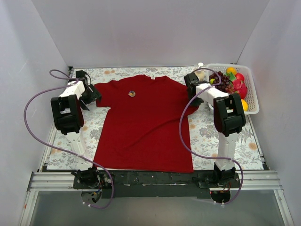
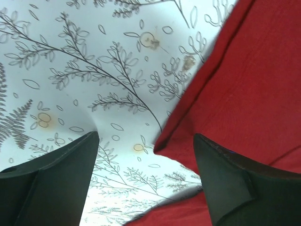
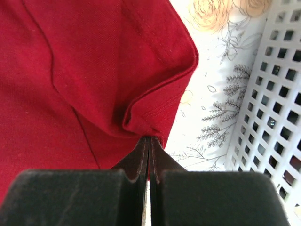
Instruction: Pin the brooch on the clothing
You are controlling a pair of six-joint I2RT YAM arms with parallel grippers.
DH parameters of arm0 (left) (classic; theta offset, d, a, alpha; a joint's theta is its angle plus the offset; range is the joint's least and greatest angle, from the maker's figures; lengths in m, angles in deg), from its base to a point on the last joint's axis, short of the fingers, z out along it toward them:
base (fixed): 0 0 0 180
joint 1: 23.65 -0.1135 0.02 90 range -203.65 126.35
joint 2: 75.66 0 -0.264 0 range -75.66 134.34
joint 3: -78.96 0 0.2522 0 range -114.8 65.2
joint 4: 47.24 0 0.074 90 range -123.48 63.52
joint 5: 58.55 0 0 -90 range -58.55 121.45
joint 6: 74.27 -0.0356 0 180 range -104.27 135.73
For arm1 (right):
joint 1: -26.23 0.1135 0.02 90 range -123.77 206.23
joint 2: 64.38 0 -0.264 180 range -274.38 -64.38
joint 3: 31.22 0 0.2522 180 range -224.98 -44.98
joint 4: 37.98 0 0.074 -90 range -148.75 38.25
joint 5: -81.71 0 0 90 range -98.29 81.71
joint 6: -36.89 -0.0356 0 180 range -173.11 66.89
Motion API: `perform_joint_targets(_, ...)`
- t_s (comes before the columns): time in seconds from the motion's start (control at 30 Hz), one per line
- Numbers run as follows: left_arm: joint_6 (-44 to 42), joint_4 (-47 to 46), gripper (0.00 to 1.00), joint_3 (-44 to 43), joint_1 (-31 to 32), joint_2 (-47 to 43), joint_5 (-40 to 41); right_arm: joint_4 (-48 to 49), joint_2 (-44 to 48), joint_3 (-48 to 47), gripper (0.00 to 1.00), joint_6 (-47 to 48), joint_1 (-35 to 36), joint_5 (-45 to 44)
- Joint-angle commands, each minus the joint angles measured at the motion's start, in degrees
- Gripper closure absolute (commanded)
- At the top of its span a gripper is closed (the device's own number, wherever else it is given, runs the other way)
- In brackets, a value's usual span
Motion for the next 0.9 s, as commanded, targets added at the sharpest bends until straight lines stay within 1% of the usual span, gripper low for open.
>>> perform_joint_targets(0.0,-0.31,-3.27,0.21,0.16,2.00,-6.85,-1.55,-0.75,1.21,-2.70,0.99,0.86,-0.12,1.83)
perform_joint_targets(0.07,-0.40,-4.06,0.22,-1.68,4.28,-7.48,-1.20,-0.49,1.56,-3.13,0.99,1.12,-0.03,2.80)
perform_joint_targets(0.13,-0.84,-4.32,0.26,-3.26,5.87,-6.95,0.30,-0.57,1.65,-3.66,0.99,1.12,-0.03,3.06)
perform_joint_targets(0.17,-1.02,-4.06,0.36,-5.45,7.27,-5.30,0.91,-0.57,1.83,-4.10,0.99,1.21,-0.03,3.15)
perform_joint_targets(0.23,-1.19,-1.62,0.47,-8.61,7.64,-2.40,2.40,-0.57,1.65,-4.54,0.99,1.12,0.06,3.15)
perform_joint_targets(0.27,-1.19,-0.73,0.61,-10.37,9.64,0.93,2.84,-0.66,1.39,-4.98,0.99,1.21,0.06,3.41)
perform_joint_targets(0.3,-1.11,0.32,0.83,-13.61,9.92,2.79,3.11,-0.84,1.30,-5.59,0.99,1.04,0.06,3.68)
perform_joint_targets(0.33,-0.93,1.90,0.98,-15.03,10.01,4.20,3.63,-0.75,1.21,-5.95,0.99,1.04,0.06,3.86)
perform_joint_targets(0.37,-0.67,2.53,1.00,-16.09,10.36,5.34,4.07,-0.75,1.30,-6.21,0.99,1.04,0.06,4.20)
perform_joint_targets(0.5,-0.40,2.09,1.00,-17.42,10.45,9.47,4.96,1.62,0.08,-7.00,0.99,1.56,-0.03,3.95)
perform_joint_targets(0.6,-0.40,3.93,1.00,-18.39,10.45,11.24,6.36,-1.01,-3.26,-9.28,0.99,1.65,0.06,1.58)
perform_joint_targets(0.7,-0.05,4.29,1.00,-16.72,10.45,11.86,8.03,-1.89,-5.11,-9.91,0.99,1.39,-0.03,-0.36)
perform_joint_targets(0.87,0.39,5.08,1.00,-13.56,8.96,11.51,10.58,-1.54,-4.24,-8.41,0.99,1.04,-0.11,-2.38)
